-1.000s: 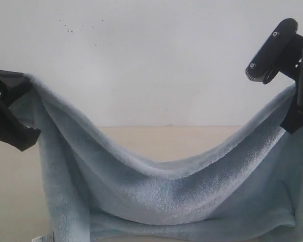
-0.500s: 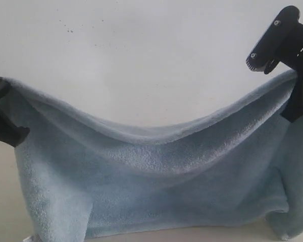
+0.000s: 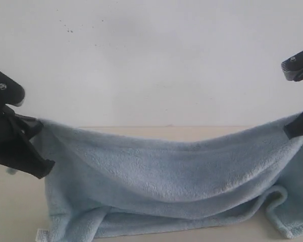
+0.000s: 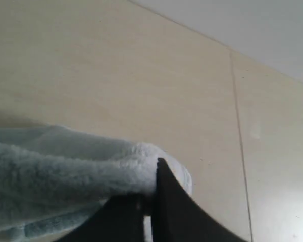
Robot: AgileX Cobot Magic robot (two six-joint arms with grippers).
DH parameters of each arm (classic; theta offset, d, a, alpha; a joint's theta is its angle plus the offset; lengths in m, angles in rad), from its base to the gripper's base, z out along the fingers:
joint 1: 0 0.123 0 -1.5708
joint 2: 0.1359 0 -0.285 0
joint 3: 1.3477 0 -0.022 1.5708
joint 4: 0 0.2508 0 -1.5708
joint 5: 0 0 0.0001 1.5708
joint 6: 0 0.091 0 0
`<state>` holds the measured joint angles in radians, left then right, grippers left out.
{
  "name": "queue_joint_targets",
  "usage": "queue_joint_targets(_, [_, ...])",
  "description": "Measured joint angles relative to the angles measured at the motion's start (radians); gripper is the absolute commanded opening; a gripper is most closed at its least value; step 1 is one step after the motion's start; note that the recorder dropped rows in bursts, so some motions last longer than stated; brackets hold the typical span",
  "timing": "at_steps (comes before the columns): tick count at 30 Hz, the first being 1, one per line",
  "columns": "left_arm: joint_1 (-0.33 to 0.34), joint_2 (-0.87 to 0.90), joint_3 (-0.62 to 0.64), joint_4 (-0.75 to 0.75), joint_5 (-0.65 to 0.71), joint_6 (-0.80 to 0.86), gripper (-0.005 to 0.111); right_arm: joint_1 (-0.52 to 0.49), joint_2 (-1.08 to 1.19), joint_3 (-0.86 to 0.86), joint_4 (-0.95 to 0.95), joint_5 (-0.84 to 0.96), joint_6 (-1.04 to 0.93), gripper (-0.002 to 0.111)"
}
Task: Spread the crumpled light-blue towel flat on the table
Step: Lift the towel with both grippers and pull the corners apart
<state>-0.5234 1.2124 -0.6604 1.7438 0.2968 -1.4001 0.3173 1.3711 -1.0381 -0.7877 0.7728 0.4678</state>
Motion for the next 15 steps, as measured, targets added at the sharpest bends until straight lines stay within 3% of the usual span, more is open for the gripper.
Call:
queue_joint_targets(5, [0.0,0.041,0.015,0.002,-0.065,0.0,0.004,-0.002,0.021,0.002,0.051,-0.012,-0.021,0.0])
queue_joint_targets(9, [0.008,0.074,0.039,0.002,-0.004,-0.008,0.004,-0.002,0.046,0.036,0.055,-0.021,-0.025,0.0])
queue_joint_targets(15, [0.024,0.086,0.041,0.002,-0.027,-0.095,0.004,-0.006,0.087,0.141,0.029,-0.209,-0.007,0.0])
